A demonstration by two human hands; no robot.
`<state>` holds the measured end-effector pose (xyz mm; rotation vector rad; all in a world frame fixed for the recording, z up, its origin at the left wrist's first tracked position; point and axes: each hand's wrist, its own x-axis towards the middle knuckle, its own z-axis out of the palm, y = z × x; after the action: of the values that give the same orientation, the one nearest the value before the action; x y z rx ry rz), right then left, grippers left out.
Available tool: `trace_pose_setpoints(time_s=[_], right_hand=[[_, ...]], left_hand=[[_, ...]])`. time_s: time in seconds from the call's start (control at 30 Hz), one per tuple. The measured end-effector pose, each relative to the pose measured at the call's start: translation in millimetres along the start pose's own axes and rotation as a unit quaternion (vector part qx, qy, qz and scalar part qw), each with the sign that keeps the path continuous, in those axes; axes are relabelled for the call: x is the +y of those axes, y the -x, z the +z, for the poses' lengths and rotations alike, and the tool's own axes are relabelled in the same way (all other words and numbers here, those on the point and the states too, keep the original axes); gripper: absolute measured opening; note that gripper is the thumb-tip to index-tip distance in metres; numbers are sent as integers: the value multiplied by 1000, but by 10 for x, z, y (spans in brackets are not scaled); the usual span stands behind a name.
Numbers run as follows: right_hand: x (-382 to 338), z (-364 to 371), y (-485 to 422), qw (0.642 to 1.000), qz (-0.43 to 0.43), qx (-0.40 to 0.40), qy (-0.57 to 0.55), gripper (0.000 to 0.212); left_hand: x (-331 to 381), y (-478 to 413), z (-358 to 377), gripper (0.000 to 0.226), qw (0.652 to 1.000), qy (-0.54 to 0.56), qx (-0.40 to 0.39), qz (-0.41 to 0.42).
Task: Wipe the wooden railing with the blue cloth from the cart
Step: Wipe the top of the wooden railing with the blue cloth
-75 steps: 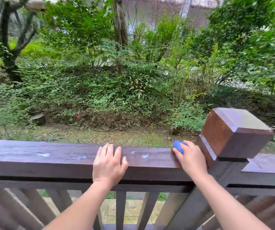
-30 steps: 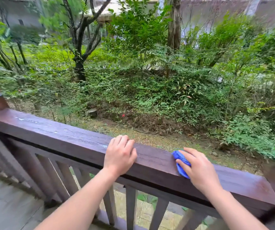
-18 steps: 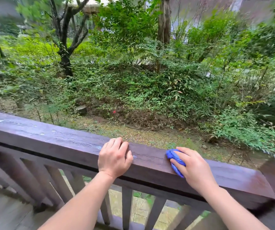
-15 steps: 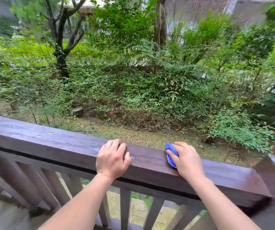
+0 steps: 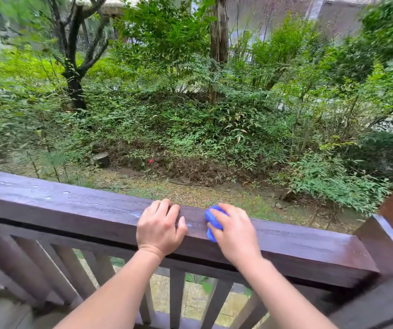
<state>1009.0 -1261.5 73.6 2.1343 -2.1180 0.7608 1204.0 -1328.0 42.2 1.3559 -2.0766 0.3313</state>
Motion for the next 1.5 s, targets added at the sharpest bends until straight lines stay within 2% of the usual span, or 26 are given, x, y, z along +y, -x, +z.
trace_pose_setpoints(time_s=[0.1, 0.13, 0.23, 0.3, 0.4, 0.47, 0.5, 0.6, 0.7, 0.8, 0.87, 1.03, 1.2, 1.33, 1.4, 1.5], right_hand=[[7, -14, 257, 991, -127, -41, -14, 42], [75, -40, 214, 991, -128, -43, -14, 43], [173, -51, -121, 999, -23, -26, -32, 35], [28, 32, -260, 1000, 2, -16, -25, 32], [-255, 185, -176, 996, -76, -34, -44, 36], [-267, 223, -142, 988, -135, -47, -51, 41], [-246, 216, -207, 988, -136, -48, -51, 42], [-271, 235, -409, 994, -84, -46, -49, 38], [-468, 274, -390, 995, -84, -40, -43, 36], [-510, 325, -263, 990, -119, -59, -51, 43], [-475, 301, -317, 991, -114, -57, -41, 43], [-742, 343, -439, 999, 20, 1, -49, 36], [-869, 415, -190, 993, -106, -42, -23, 49], [-755, 373, -524, 997, 77, 2, 16, 37], [-926, 450, -537, 993, 116, 18, 23, 35], [-1173, 593, -252, 1000, 23, -4, -8, 44]], left_hand=[[-8, 8, -2, 27, 1000, 5, 1, 3], [-3, 7, -6, 26, 1000, 6, -1, 3], [36, -9, -41, 26, 1000, 9, -15, -2], [59, -3, -76, 28, 999, 8, -32, 1], [35, -7, -140, 31, 998, 21, -52, 6], [5, -18, -192, 30, 996, 69, -55, -4], [-25, -18, -224, 29, 994, 99, -46, -11], [-255, 19, -331, 27, 993, 115, -3, -11], [-695, 13, -448, 28, 999, 38, 23, -2], [-1105, -59, -486, 31, 1000, -27, -4, -4], [-1267, -78, -452, 33, 998, -44, -41, 10], [-1440, -44, -310, 31, 998, -16, -58, 22], [-1470, -52, -220, 30, 999, 3, -25, 30], [-1483, -54, -223, 25, 999, 6, -15, 37], [-1480, -52, -218, 25, 999, 8, -12, 37], [-1490, -42, -199, 23, 999, 16, -1, 41]])
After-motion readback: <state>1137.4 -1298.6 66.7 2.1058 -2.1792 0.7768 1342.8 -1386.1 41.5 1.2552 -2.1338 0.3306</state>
